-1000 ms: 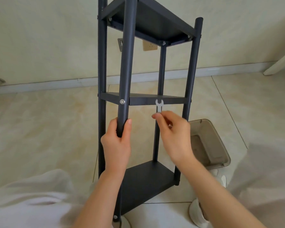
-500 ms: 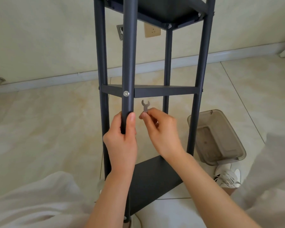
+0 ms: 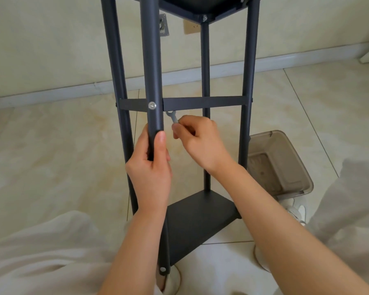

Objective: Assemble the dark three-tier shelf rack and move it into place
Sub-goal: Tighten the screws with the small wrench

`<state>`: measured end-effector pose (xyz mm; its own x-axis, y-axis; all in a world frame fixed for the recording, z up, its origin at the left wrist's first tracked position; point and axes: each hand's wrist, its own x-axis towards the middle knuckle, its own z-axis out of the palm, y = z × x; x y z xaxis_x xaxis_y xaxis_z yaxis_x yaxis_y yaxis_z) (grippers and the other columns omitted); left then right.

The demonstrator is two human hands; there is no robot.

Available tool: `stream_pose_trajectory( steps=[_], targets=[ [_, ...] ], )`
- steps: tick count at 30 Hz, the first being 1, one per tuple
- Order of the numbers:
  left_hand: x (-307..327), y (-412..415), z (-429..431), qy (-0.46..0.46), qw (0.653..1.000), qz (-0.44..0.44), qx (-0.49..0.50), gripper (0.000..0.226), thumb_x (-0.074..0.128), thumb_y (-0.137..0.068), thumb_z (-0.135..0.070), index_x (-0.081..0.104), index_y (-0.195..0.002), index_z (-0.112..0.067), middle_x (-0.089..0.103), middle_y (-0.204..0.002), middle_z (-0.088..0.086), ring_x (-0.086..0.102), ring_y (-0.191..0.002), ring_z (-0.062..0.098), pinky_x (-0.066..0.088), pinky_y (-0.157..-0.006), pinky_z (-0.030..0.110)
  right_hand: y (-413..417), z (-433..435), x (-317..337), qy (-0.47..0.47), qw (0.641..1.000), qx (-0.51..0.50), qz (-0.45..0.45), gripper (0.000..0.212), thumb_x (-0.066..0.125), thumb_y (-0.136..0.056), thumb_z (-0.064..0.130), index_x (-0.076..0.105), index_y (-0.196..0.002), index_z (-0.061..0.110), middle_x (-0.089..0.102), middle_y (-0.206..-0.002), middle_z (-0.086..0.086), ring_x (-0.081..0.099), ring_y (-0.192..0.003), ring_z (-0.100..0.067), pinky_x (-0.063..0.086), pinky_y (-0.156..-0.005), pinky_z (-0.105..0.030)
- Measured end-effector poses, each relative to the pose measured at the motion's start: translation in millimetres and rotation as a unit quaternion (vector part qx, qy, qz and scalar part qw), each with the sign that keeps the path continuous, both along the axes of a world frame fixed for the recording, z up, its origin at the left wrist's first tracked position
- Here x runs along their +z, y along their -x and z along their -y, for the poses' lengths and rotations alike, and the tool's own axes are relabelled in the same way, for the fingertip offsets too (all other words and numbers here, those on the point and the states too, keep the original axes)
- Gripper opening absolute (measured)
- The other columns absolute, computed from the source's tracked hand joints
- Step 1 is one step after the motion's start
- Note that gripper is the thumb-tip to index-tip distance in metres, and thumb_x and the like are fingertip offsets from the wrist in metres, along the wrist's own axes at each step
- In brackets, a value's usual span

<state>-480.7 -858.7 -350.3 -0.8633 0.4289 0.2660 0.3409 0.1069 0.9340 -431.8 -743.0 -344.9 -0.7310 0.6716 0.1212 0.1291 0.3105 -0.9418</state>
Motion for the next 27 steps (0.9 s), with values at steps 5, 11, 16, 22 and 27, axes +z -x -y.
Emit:
stream_pose_trajectory(
  steps=[5,11,16,22,27],
  targets=[
    [0,1,-1,-0.002,1.0,0.007,0.005,0.047,0.048,-0.099,-0.049,0.066,-0.119,-0.011,0.051,-0.06,0.0,0.049,-0.048,0.022,0.044,-0.047,0.038,6,1,6,0.038,0.999,0.015,-0.015,0.035,0.054,-0.098,0.014,0.061,-0.064,0.017,0.044,-0.048,0.012,0.041,-0.049,-0.005,0.033,-0.053,-0.014],
    [0,-1,-2,0.0,1.0,0.001,-0.002,0.052,0.047,-0.098,-0.052,0.066,-0.122,-0.009,0.05,-0.06,-0.001,0.049,-0.047,0.023,0.043,-0.047,0.036,6,0,11,0.028,0.999,-0.003,-0.028,0.03,0.056,-0.098,0.016,0.069,-0.072,0.009,0.048,-0.053,0.011,0.044,-0.052,-0.004,0.035,-0.057,-0.016],
    [0,-2,-3,-0.001,1.0,0.002,-0.001,0.049,0.048,-0.098,-0.051,0.066,-0.126,-0.016,0.051,-0.059,-0.003,0.049,-0.047,0.022,0.044,-0.045,0.035,8,7,9,0.066,0.996,-0.019,-0.057,0.04,0.056,-0.098,0.012,0.059,-0.061,0.025,0.045,-0.047,0.014,0.039,-0.052,-0.009,0.038,-0.058,-0.026],
    [-2,1,-2,-0.003,1.0,0.004,0.002,0.045,0.049,-0.099,-0.05,0.068,-0.12,-0.016,0.05,-0.058,-0.001,0.049,-0.048,0.023,0.044,-0.046,0.038,16,15,4,0.042,0.994,-0.049,-0.086,0.046,0.06,-0.098,0.012,0.049,-0.054,0.015,0.044,-0.051,-0.007,0.036,-0.052,-0.019,0.039,-0.055,-0.032],
    [-3,2,-1,-0.007,1.0,0.007,0.003,0.046,0.05,-0.097,-0.051,0.068,-0.122,-0.016,0.05,-0.06,-0.002,0.051,-0.051,0.026,0.047,-0.047,0.045,24,18,-5,0.046,0.991,-0.051,-0.113,0.03,0.061,-0.098,0.014,0.07,-0.077,-0.005,0.064,-0.065,-0.018,0.059,-0.063,-0.035,0.052,-0.064,-0.047]
  ],
)
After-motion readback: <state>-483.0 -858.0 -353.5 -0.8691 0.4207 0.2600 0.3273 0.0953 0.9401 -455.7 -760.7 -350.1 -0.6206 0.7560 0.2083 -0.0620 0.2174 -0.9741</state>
